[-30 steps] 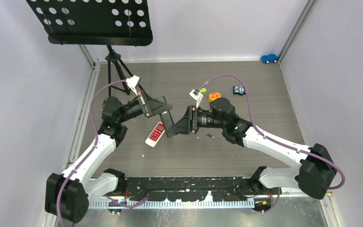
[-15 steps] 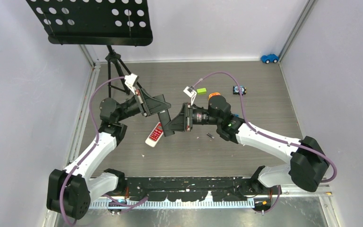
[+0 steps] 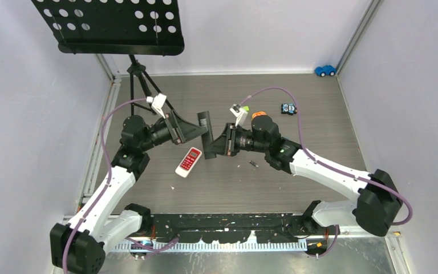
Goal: Load the batteries into the remote control
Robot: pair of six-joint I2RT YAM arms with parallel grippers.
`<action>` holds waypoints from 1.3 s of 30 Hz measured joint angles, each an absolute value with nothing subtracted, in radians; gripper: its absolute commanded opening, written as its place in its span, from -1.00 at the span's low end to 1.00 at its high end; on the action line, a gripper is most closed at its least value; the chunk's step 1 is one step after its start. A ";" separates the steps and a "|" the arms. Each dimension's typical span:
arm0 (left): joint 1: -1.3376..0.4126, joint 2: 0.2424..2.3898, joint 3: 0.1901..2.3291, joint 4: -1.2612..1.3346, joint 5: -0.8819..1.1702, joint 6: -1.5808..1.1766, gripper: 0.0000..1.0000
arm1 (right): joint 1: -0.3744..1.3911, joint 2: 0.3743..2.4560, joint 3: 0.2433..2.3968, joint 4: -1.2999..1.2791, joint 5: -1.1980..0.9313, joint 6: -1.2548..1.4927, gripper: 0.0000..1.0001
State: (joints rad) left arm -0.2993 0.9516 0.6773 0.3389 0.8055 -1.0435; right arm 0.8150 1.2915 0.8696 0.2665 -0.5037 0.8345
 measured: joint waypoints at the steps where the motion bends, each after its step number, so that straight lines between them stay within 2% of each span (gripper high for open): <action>1: -0.303 0.937 0.696 0.244 0.759 -0.989 0.77 | 0.810 1.277 0.871 0.210 -0.456 0.813 -0.99; 3: -0.307 0.915 0.738 0.056 0.607 -0.876 0.97 | 0.802 1.244 0.881 0.061 -0.311 0.767 -0.99; 4: -0.307 0.909 0.749 -0.020 0.526 -0.830 0.99 | 0.800 1.234 0.888 -0.012 -0.231 0.750 -0.99; 8: -0.305 0.913 0.738 -0.245 0.284 -0.694 0.99 | 0.795 1.236 0.904 -0.278 0.068 0.713 -0.99; 11: -0.306 0.920 0.701 -0.326 0.180 -0.633 0.99 | 0.794 1.258 0.908 -0.503 0.320 0.722 -0.99; 15: -0.308 0.943 0.662 -0.375 0.095 -0.576 0.99 | 0.782 1.287 0.909 -0.739 0.526 0.772 -0.99; 19: -0.332 1.021 0.660 -0.378 0.023 -0.546 0.99 | 0.768 1.321 0.908 -0.872 0.605 0.822 -0.99; 26: -0.396 1.137 0.647 -0.366 -0.080 -0.519 0.99 | 0.764 1.431 0.881 -0.941 0.588 0.850 -0.97; 29: -0.399 1.152 0.634 -0.345 -0.085 -0.514 0.99 | 0.764 1.488 0.880 -0.950 0.570 0.850 -0.75; 35: -0.399 1.209 0.626 -0.315 -0.085 -0.514 0.96 | 0.764 1.571 0.881 -0.952 0.553 0.843 -0.04; 39: -0.399 1.286 0.626 -0.311 -0.084 -0.515 0.90 | 0.764 1.573 0.892 -0.951 0.539 0.826 0.17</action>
State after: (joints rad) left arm -0.3988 1.2861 0.6262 -0.3115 -0.0837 -0.5148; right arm 0.7643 1.5730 0.8921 -0.9508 0.5392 0.8265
